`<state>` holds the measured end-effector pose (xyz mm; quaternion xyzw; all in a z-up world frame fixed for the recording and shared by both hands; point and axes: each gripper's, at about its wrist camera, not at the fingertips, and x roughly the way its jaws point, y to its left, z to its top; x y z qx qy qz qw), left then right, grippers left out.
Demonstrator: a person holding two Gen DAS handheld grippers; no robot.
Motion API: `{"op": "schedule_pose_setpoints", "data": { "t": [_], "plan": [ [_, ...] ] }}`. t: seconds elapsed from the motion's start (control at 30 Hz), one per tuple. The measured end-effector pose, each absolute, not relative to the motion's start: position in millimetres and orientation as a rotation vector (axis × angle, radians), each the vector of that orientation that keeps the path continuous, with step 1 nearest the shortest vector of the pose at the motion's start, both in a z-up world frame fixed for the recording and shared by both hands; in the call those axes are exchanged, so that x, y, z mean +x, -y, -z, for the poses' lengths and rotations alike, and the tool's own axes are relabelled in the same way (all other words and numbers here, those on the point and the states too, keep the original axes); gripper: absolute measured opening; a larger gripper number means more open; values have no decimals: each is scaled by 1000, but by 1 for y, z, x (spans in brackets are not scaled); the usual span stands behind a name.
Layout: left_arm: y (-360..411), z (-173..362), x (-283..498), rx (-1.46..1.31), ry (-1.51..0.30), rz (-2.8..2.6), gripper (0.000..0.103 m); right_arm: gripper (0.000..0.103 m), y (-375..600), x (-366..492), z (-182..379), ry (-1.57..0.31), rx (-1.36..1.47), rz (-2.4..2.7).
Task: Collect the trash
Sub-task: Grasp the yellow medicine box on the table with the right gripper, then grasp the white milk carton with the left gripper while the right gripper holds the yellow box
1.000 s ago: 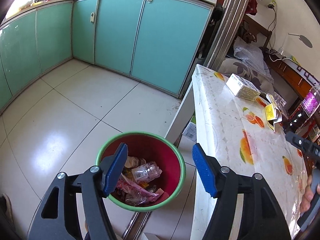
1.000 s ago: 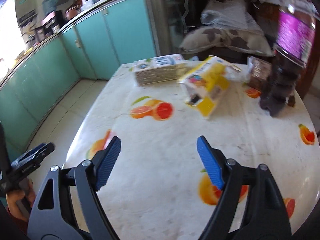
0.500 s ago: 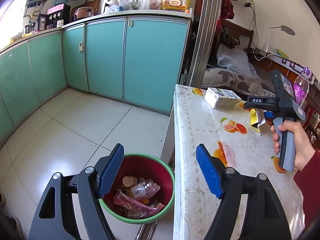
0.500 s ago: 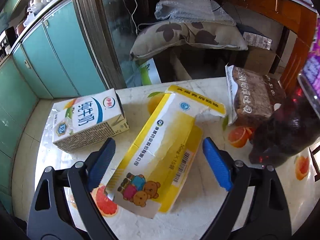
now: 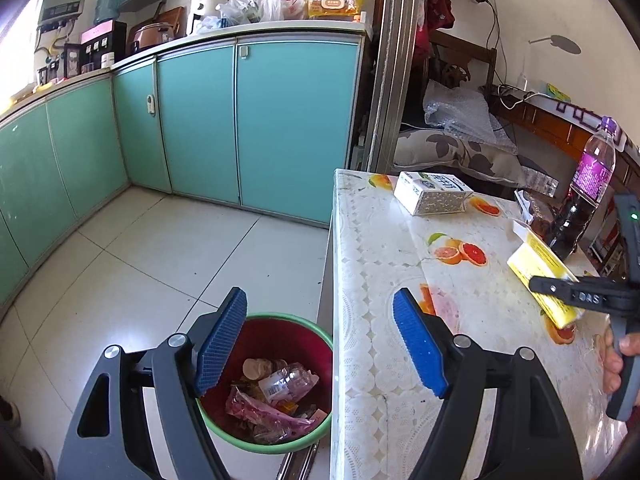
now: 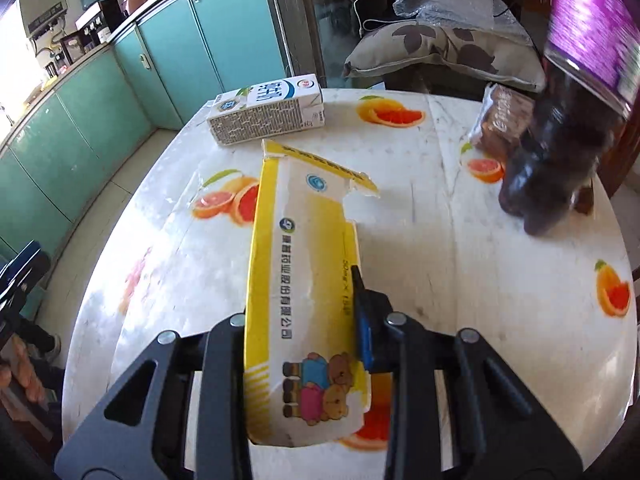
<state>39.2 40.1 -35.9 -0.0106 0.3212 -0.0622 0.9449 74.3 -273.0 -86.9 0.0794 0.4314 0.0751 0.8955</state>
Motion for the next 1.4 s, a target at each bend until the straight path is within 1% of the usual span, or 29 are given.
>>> {"op": "schedule_pose_setpoints", "data": {
  "t": [0.13,0.27,0.4,0.6,0.73,0.8,0.83,0.87,0.9,0.97,1.17,1.27,1.33,1.4],
  "plan": [
    [-10,28,59,33,-671,167,78,30,290,55,88,-863,180,-150],
    [38,13,90,175,-639,270,78,30,300,52,88,-866,224,-197],
    [77,7,134,236,-611,373,85,30,303,52,90,-872,223,-202],
    [123,33,192,415,-660,465,86,31,313,52,90,-881,280,-226],
    [138,53,217,489,-707,465,86,33,320,51,91,-887,306,-226],
    [138,57,227,479,-717,460,86,40,323,51,91,-888,317,-216],
    [138,58,231,465,-721,459,86,49,324,51,92,-887,321,-212],
    [137,59,235,449,-725,459,87,54,324,51,92,-888,325,-209],
    [137,59,239,434,-729,461,87,55,325,51,93,-891,329,-205],
    [137,60,243,417,-731,465,88,66,326,52,95,-897,335,-194],
    [151,59,250,411,-732,495,89,67,325,49,94,-893,330,-192],
    [161,61,247,439,-736,502,87,70,324,48,93,-891,327,-192],
    [165,62,242,441,-746,524,77,70,324,46,92,-888,332,-195],
    [167,62,236,429,-755,537,69,71,324,44,90,-880,337,-199]
  ]
}}
